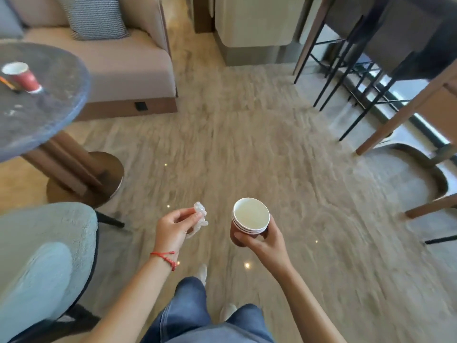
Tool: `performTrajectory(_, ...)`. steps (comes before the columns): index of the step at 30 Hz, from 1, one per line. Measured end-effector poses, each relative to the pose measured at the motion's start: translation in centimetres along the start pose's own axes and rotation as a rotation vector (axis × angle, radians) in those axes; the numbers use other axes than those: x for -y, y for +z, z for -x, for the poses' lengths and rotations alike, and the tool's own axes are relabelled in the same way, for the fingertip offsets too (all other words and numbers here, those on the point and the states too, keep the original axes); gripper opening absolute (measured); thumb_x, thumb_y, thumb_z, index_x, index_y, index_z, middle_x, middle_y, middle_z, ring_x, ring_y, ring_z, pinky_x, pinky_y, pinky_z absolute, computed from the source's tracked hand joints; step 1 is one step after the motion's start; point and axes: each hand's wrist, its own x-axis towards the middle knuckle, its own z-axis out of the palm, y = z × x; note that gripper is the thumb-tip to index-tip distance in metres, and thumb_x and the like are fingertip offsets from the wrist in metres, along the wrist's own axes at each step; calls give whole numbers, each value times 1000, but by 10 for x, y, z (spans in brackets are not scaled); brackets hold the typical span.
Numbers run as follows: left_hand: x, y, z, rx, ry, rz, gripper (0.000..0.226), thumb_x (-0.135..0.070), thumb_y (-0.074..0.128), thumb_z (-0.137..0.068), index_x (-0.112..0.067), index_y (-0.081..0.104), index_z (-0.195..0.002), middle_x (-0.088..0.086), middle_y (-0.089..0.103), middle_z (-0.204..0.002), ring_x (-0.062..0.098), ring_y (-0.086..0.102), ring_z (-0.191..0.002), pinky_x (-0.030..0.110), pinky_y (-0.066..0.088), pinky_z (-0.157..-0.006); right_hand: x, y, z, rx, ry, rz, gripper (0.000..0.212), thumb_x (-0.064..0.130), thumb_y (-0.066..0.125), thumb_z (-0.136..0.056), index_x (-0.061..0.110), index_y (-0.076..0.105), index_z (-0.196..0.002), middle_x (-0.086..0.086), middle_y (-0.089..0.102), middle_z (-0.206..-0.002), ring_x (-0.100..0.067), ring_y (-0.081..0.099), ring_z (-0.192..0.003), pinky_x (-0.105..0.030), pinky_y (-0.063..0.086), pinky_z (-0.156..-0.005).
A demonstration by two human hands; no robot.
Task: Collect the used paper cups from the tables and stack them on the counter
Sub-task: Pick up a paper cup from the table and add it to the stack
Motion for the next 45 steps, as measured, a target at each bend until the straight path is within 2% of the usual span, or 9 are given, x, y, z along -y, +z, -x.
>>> performTrajectory(8, -44, -29, -106, -105, 34, 48, 5, -2, 71, -76, -3, 69, -81, -1, 70, -55, 4, 63, -47, 11, 42, -41, 25, 66, -121, 110, 8, 46, 63, 36, 81, -50, 33, 56, -108, 19, 69, -96, -1, 64, -91, -13, 49, -71)
performTrajectory(17, -120, -58, -245, -124, 75, 15, 9, -5, 72, -76, 2, 69, -80, 1, 64, -48, 10, 65, -49, 12, 38, -40, 75, 143, -258, 123, -17, 50, 56, 7, 83, -65, 30, 56, -108, 21, 69, -93, 4, 64, -88, -9, 48, -67)
performTrajectory(23, -149, -56, -328, -147, 59, 13, 10, -5, 72, -77, 5, 70, -77, -1, 58, -48, 15, 70, -63, 14, 44, -48, 102, 163, -344, 153, -5, 90, 57, 14, 84, -63, 36, 56, -107, 21, 68, -97, 0, 64, -92, -12, 50, -70)
performTrajectory(28, -169, -39, -415, -175, 67, 23, 8, -4, 69, -79, 3, 70, -77, -2, 61, -48, 11, 66, -55, 16, 41, -44, 113, 176, -445, 201, -9, 116, 59, 24, 84, -60, 37, 55, -109, 18, 68, -99, -1, 63, -94, -15, 51, -75)
performTrajectory(31, -187, -28, -463, -203, 84, 20, 14, -3, 68, -81, 9, 65, -74, -3, 59, -46, 8, 57, -45, 31, 50, -64, 129, 181, -510, 241, -21, 138, 59, 22, 85, -62, 37, 54, -109, 17, 68, -99, 0, 62, -96, -17, 50, -77)
performTrajectory(34, -211, -19, -499, -235, 83, 32, 15, -3, 66, -82, 12, 65, -77, -4, 57, -43, 7, 55, -44, 50, 47, -85, 153, 188, -566, 286, -46, 182, 59, 27, 85, -60, 40, 53, -108, 21, 67, -98, 2, 62, -96, -13, 50, -76)
performTrajectory(37, -229, -14, -534, -290, 75, 68, 18, -1, 66, -82, 16, 65, -88, -4, 57, -42, 5, 54, -42, 55, 45, -88, 173, 199, -613, 339, -53, 216, 57, 23, 86, -63, 43, 53, -105, 18, 67, -98, 0, 61, -95, -11, 49, -74)
performTrajectory(42, -242, -14, -583, -368, 38, 90, 16, -2, 67, -80, 12, 67, -88, -4, 57, -41, 5, 51, -40, 59, 45, -89, 179, 225, -673, 386, -62, 223, 58, 19, 85, -64, 38, 53, -108, 12, 67, -101, -5, 62, -97, -16, 50, -77)
performTrajectory(45, -253, -21, -614, -399, 30, 105, 22, -8, 70, -79, 12, 68, -88, -4, 56, -42, 15, 53, -53, 52, 46, -85, 185, 243, -703, 424, -57, 236, 58, 22, 85, -63, 40, 52, -107, 17, 68, -97, 0, 62, -94, -11, 49, -73)
